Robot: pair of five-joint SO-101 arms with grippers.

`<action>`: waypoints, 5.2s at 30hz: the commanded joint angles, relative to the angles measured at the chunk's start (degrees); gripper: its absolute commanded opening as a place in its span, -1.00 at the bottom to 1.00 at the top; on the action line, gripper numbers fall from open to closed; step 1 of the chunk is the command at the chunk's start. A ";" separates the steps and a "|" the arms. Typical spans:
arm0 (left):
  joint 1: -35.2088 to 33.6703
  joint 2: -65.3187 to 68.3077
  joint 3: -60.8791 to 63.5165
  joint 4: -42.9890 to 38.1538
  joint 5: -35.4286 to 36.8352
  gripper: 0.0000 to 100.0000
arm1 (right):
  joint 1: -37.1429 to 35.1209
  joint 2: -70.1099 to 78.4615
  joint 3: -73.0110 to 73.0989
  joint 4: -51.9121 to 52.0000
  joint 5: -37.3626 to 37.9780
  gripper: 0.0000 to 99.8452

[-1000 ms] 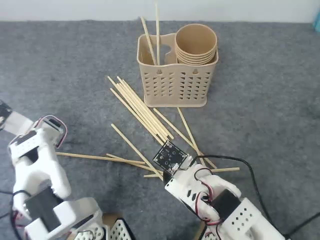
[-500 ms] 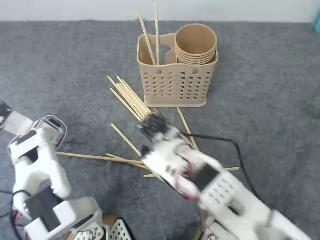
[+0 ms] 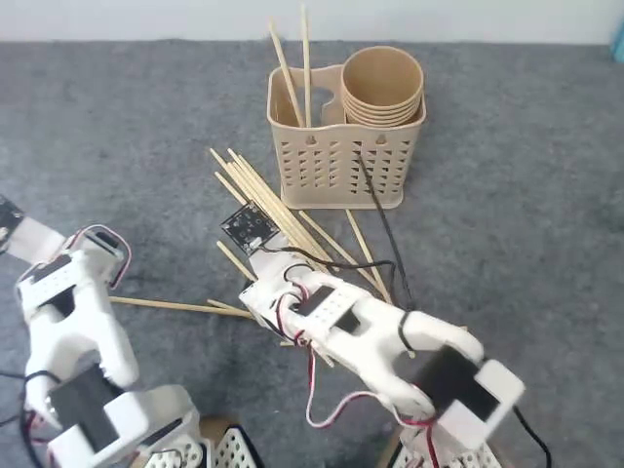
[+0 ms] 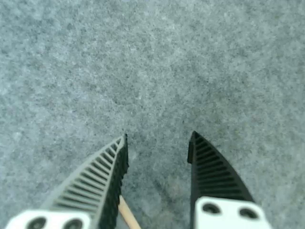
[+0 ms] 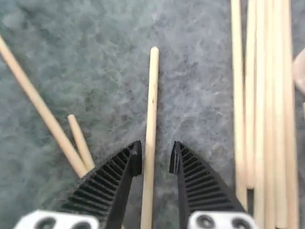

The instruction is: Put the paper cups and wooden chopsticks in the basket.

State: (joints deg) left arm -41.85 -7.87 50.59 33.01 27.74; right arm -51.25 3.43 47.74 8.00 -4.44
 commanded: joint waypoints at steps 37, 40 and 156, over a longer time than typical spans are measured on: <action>0.18 -0.09 -2.42 -0.88 0.18 -0.61 | 17.36 -57.19 3.08 -20.44 -3.69 -0.99; 0.18 -0.09 -2.42 -0.88 0.18 -0.61 | 20.62 -57.01 3.08 -31.25 -3.69 -0.99; -0.79 -0.09 -2.68 -0.97 0.18 -0.61 | 0.84 -32.84 15.56 35.91 23.03 -0.99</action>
State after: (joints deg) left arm -42.37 -7.87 50.59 33.01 27.65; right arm -51.08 -25.32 65.58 43.25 22.02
